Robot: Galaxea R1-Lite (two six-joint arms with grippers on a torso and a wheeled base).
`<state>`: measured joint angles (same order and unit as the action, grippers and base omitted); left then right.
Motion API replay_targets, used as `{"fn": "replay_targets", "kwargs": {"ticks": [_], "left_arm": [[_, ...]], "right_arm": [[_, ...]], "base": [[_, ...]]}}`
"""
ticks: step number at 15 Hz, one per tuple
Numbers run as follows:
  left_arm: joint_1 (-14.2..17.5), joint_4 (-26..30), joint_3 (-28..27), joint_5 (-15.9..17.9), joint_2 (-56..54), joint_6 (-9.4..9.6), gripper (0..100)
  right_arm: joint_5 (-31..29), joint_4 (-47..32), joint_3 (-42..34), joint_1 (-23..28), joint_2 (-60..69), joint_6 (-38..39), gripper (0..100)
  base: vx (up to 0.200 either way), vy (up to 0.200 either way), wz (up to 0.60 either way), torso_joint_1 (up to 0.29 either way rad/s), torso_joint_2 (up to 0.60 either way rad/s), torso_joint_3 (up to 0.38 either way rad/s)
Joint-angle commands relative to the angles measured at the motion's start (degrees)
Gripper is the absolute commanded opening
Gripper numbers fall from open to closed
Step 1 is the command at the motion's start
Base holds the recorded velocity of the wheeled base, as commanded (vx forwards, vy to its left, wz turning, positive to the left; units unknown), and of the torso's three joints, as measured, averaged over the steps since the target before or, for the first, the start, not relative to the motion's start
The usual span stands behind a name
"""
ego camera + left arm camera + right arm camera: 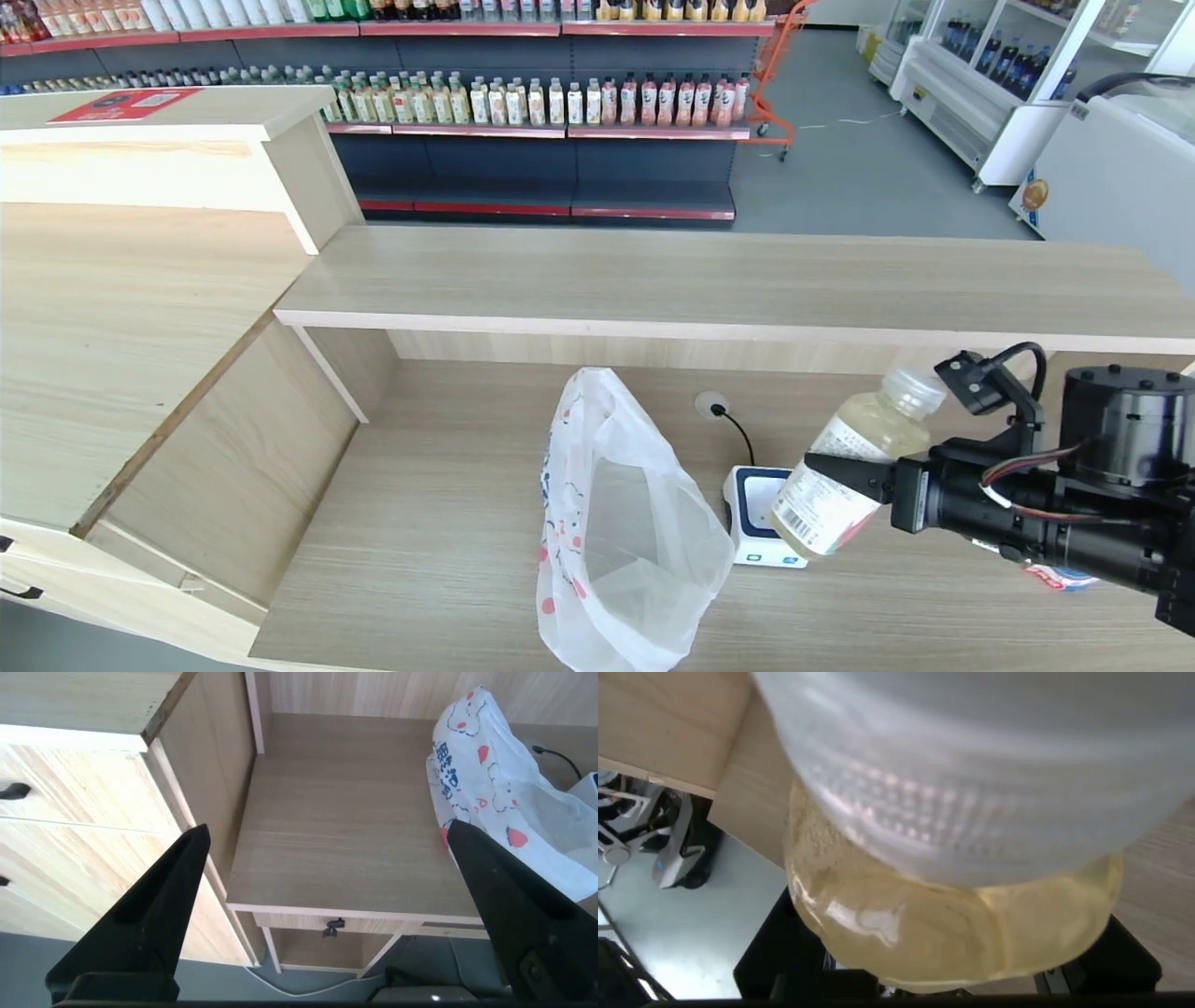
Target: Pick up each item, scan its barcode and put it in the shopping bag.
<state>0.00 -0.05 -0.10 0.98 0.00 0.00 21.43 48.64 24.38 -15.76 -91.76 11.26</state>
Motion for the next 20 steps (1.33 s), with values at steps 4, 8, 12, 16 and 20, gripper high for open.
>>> {"fn": "replay_targets", "kwargs": {"ticks": [4, 8, 12, 16, 20], "left_arm": [[0.0, 0.05, 0.01, -0.01, 0.0, 0.0, 100], [0.0, -0.04, 0.01, -0.01, 0.0, 0.0, 100], [0.0, -0.04, 0.01, -0.01, 0.0, 0.0, 100], [0.0, -0.04, 0.01, -0.01, 0.0, 0.0, 100], [0.0, 0.05, 0.01, -0.01, 0.0, 0.0, 100]], "right_arm": [[-0.16, 2.25, 7.08, -5.59, -17.49, -4.06, 0], [-0.25, 11.04, 13.41, -10.17, -30.67, -11.26, 0], [-0.16, 18.24, 18.07, -12.8, -41.66, -24.8, 0], [-0.16, 24.31, 24.05, -18.08, -48.87, -27.79, 0], [-0.16, 25.45, 28.0, -19.48, -52.91, -32.09, 0]], "base": [[0.0, 0.0, 0.0, 0.0, 0.0, 0.0], [0.0, 0.0, 0.0, 0.0, 0.0, 0.0], [0.0, 0.0, 0.0, 0.0, 0.0, 0.0], [0.0, 0.0, 0.0, 0.0, 0.0, 0.0], [0.0, 0.0, 0.0, 0.0, 0.0, 0.0]]}}
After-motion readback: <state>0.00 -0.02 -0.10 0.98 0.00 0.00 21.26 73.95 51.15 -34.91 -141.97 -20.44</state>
